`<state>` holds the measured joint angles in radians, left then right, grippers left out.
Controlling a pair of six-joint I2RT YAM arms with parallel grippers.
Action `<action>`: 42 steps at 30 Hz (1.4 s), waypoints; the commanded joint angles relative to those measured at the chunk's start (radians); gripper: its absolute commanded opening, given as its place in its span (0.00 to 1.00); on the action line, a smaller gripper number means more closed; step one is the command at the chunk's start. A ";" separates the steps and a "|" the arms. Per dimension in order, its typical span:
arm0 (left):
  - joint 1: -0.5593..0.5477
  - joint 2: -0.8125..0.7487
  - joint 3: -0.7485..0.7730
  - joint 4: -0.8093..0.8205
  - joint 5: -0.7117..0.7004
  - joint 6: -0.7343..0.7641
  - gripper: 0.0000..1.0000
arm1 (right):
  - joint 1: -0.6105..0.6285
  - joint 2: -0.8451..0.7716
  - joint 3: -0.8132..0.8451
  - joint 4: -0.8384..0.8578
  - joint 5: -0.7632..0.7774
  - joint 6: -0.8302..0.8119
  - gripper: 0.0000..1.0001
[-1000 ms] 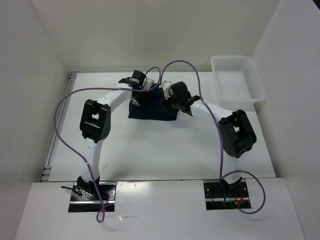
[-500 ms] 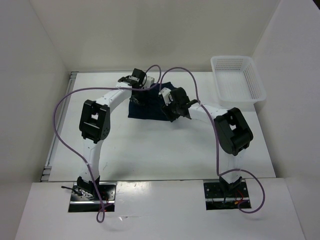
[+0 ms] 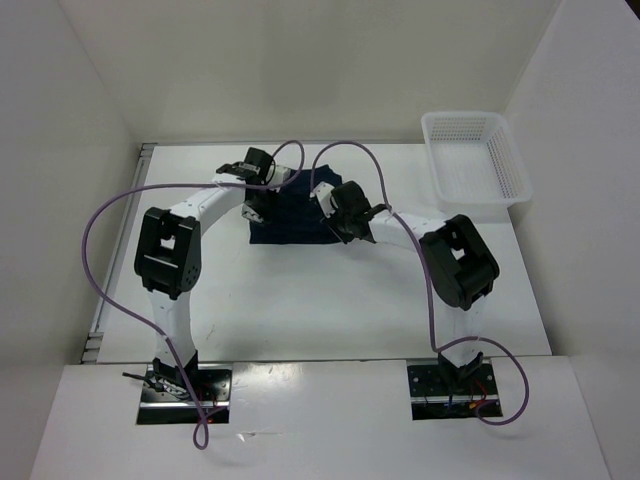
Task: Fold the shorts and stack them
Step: Fold the shorts
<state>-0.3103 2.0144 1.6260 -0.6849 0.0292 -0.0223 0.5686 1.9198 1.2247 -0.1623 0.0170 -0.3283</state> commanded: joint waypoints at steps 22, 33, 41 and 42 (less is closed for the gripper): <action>0.088 -0.080 -0.028 -0.067 -0.029 0.022 0.42 | 0.060 -0.140 -0.042 -0.092 -0.156 -0.215 0.47; 0.097 -0.086 -0.028 -0.076 0.084 0.022 0.46 | -0.084 0.184 0.616 -0.121 -0.445 -0.006 0.61; 0.106 -0.065 -0.014 -0.061 0.245 0.022 0.59 | -0.065 0.541 1.074 -0.189 -0.445 0.057 0.66; 0.106 -0.050 -0.031 -0.042 0.235 0.022 0.59 | -0.065 0.574 1.093 -0.189 -0.456 0.076 0.69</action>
<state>-0.2115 1.9553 1.5822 -0.7502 0.2008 -0.0093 0.4847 2.4435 2.2211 -0.3168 -0.4049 -0.3042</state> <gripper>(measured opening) 0.583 0.673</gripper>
